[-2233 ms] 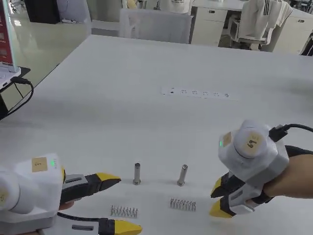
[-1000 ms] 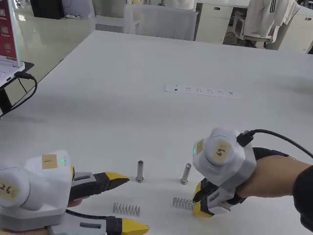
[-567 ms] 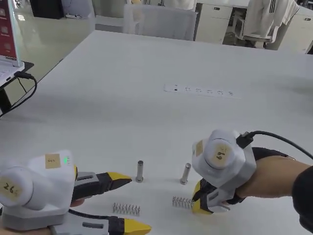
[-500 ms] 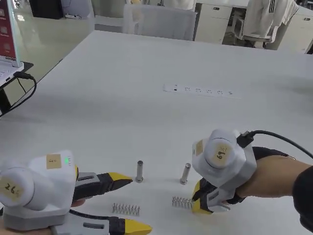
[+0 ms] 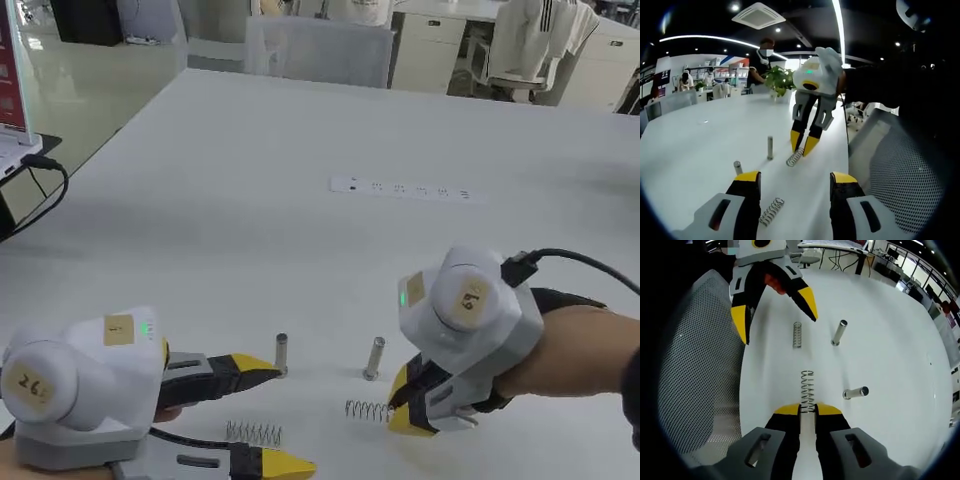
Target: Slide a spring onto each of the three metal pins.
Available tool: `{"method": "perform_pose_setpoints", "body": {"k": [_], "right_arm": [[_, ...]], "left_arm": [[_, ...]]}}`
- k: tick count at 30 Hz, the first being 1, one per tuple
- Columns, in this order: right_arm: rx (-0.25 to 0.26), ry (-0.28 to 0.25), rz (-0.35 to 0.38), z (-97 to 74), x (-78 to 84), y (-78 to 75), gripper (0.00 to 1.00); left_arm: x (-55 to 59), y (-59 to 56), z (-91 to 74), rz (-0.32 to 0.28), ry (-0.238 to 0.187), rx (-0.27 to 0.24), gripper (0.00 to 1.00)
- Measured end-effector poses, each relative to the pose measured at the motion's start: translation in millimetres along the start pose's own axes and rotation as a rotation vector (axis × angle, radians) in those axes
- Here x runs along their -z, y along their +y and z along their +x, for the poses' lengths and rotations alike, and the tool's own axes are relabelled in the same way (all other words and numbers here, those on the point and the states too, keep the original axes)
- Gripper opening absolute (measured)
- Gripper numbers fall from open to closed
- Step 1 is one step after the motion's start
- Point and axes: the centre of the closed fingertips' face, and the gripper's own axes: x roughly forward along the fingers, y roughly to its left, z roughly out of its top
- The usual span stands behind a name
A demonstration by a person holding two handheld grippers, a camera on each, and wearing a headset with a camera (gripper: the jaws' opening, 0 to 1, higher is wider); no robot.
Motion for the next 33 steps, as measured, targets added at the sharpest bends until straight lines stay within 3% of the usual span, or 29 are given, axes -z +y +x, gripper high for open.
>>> {"method": "perform_pose_setpoints", "body": {"k": [16, 33], "right_arm": [[-0.002, -0.028, -0.076, -17.1, -24.8, 12.9, 0.08], [-0.024, -0.037, -0.131, -20.5, -35.9, 23.0, 0.08]], "left_arm": [[-9.3, -6.6, 6.9, 0.039, -0.010, 0.034, 0.40], [-13.4, -16.6, 14.0, 0.062, -0.023, 0.086, 0.23]]}}
